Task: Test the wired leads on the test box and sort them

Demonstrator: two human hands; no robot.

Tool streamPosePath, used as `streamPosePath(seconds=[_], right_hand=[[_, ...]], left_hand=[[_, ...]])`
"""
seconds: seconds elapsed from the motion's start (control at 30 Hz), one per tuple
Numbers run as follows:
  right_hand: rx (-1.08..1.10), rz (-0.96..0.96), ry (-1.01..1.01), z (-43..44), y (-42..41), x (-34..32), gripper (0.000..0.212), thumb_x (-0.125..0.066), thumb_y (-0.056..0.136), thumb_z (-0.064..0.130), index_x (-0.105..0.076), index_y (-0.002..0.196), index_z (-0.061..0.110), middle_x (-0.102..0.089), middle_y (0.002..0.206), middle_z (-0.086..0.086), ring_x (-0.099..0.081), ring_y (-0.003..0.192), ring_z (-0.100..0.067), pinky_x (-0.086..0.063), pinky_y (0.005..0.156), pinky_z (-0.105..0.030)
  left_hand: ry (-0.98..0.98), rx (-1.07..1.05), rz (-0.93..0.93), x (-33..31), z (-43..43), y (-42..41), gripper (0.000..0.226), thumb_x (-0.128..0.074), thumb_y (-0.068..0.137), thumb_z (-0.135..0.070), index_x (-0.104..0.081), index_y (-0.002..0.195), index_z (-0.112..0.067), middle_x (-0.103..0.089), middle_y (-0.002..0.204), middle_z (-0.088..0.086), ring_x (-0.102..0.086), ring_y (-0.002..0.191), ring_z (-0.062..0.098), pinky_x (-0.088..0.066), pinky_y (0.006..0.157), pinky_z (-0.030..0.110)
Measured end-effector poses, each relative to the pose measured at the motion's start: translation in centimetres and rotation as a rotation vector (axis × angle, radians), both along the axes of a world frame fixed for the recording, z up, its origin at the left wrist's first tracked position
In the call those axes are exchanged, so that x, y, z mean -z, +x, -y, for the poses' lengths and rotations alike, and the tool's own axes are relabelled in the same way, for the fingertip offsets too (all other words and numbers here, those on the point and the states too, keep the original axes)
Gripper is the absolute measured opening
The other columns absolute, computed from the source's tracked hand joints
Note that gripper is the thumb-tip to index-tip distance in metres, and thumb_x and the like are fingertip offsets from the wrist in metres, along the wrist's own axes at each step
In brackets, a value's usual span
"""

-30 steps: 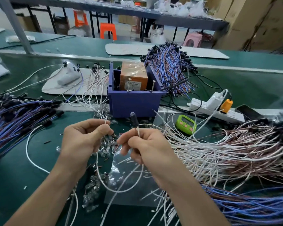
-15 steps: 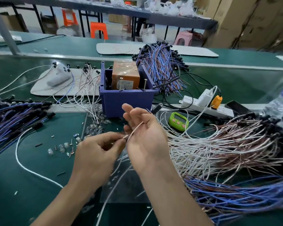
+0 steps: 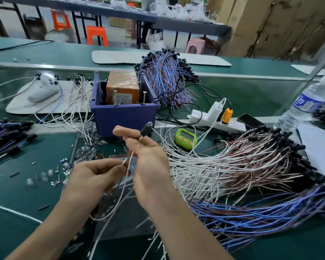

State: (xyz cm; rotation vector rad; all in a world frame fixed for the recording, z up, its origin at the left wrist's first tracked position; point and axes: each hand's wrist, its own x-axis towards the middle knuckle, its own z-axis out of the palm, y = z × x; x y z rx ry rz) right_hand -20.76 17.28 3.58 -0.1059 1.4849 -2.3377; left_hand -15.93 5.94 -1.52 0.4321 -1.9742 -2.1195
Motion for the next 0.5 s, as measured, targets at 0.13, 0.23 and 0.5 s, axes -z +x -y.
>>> streamPosePath(seconds=[0.13, 0.23, 0.5], right_hand=[[-0.058, -0.071, 0.126, -0.6, -0.2, -0.5, 0.042, -0.051, 0.103, 0.001, -0.082, 0.086, 0.024, -0.074, 0.112, 0.015, -0.066, 0.089, 0.011, -0.053, 0.068, -0.01], [-0.069, -0.083, 0.161, -0.4, 0.0, 0.0, 0.038, -0.052, 0.104, 0.006, -0.082, 0.091, 0.024, -0.073, 0.102, 0.008, -0.067, 0.096, -0.011, -0.054, 0.085, -0.03], [-0.044, -0.125, 0.368, -3.5, -0.5, -0.6, 0.042, -0.062, 0.096, 0.009, -0.063, 0.135, 0.026, -0.068, 0.12, 0.015, -0.066, 0.103, 0.003, -0.055, 0.083, -0.017]], left_hand=[[0.091, 0.05, 0.039, -0.2, 0.3, -0.2, 0.018, -0.073, 0.071, -0.02, -0.085, 0.086, -0.02, -0.053, 0.048, 0.001, -0.034, 0.035, 0.008, -0.02, 0.039, 0.014], [0.08, 0.067, 0.032, -0.1, 0.0, -0.4, 0.02, -0.074, 0.069, -0.016, -0.084, 0.086, -0.019, -0.053, 0.051, 0.007, -0.039, 0.036, 0.011, -0.026, 0.037, 0.015], [0.003, -0.009, 0.032, -0.4, 0.2, -0.3, 0.017, -0.08, 0.072, -0.005, -0.085, 0.082, -0.017, -0.048, 0.051, 0.021, -0.031, 0.041, 0.015, -0.022, 0.04, 0.015]])
